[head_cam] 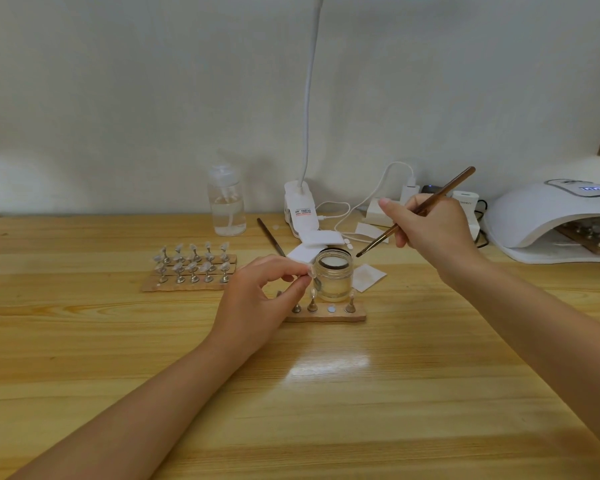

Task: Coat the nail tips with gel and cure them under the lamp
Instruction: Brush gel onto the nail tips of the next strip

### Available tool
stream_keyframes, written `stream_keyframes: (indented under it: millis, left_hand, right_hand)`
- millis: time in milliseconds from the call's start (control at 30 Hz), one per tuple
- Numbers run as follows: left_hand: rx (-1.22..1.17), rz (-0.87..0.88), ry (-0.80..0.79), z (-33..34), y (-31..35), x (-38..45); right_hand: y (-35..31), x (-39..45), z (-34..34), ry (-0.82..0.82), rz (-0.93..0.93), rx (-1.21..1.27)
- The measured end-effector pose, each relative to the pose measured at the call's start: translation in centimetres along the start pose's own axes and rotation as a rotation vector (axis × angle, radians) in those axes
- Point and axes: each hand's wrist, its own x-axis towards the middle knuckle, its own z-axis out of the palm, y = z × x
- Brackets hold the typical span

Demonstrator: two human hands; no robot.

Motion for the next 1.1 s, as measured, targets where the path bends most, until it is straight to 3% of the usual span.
stream_keyframes:
  millis: [300, 500, 1100]
  left_hand:
    - [0.005, -0.030, -0.006, -0.1, 0.3, 0.0]
    - [0.034, -0.045, -0.008, 0.0, 0.2, 0.0]
    - [0.031, -0.083, -0.013, 0.0, 0.4, 0.0]
  right_hand:
    - [-1.3, -5.0, 2.3, 0.017, -0.292, 0.287]
    - [-0.5, -6.7, 3.2, 0.029, -0.451, 0.188]
    - [-0.8, -7.4, 3.7, -0.050, -0.421, 0.233]
